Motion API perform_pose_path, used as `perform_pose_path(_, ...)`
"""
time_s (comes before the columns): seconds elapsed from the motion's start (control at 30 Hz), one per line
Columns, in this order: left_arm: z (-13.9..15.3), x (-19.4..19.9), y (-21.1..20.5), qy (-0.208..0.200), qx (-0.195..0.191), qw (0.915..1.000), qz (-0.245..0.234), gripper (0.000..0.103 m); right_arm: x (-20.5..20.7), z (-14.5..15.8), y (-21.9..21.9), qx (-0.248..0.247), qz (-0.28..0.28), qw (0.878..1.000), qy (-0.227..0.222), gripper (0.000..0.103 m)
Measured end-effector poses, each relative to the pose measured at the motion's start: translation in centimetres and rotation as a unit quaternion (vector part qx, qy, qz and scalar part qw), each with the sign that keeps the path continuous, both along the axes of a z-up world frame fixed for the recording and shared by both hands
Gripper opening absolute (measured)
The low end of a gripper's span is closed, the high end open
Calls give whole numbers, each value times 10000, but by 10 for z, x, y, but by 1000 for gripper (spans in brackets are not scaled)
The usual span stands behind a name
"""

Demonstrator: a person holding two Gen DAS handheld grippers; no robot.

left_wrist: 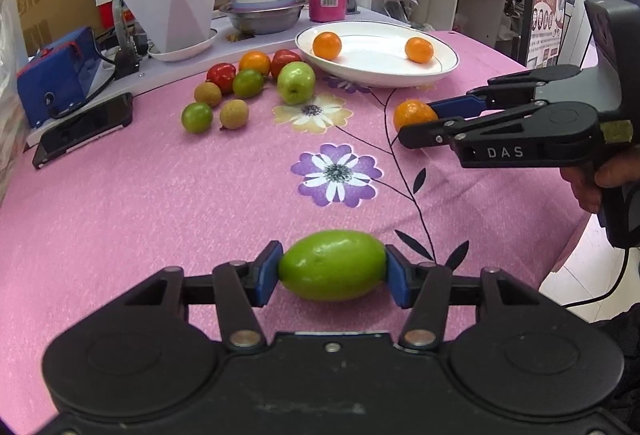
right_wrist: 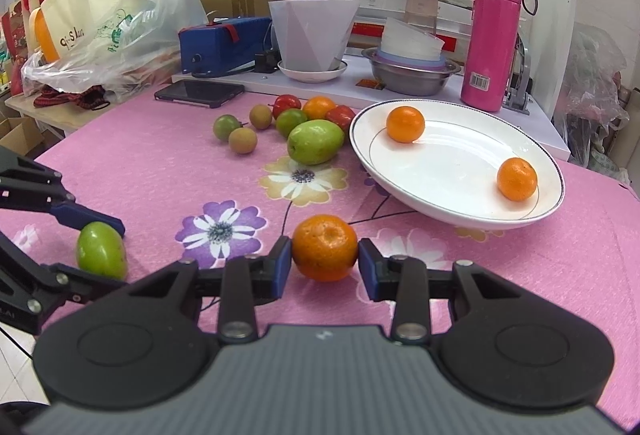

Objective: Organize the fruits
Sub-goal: 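Lift the green mango with the left tool while the right tool carries its orange, then set the mango on the plate with the left tool while the right tool releases its orange there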

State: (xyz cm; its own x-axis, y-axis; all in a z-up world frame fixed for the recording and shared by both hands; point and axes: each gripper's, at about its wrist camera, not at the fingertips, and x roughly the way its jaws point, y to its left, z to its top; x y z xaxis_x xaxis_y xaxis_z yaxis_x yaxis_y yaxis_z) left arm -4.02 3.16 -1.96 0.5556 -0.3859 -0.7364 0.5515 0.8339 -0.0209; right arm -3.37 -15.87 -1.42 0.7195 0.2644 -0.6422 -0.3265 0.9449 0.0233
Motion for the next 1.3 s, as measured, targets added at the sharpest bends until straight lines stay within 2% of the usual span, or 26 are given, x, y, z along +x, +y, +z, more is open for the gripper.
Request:
perform_pose_path(0.17,1,5,-2,-35,10,9999,133,53,-2,2,-2,3,-23,10000,-39,36)
perform_pose_path(0.27,8,15,0,-79,-227,9995,225,53,-2,6,-5,-5,-67,9999,-119,36)
perform_pose_path(0.37,24,29,-4,-300,-505,9979,270,53,1,13,-11,-46,-155,9995,-271,36)
perform_pose_path(0.5,48,56,-26,-648,-736,9949,231,53,11,24,-24,-129,-375,9978,-524,36)
perform_pose_path(0.67,62,97,-68,-810,-917,9924,111,53,29,28,-48,-199,-723,9948,-682,36)
perform_pose_path(0.93,34,156,-127,-654,-743,9950,139,53,56,8,-81,-333,-1139,9918,-475,36)
perform_pose_path(1.3,3,184,-147,-501,-462,9975,166,53,72,-7,-84,-301,-1026,9938,-318,36)
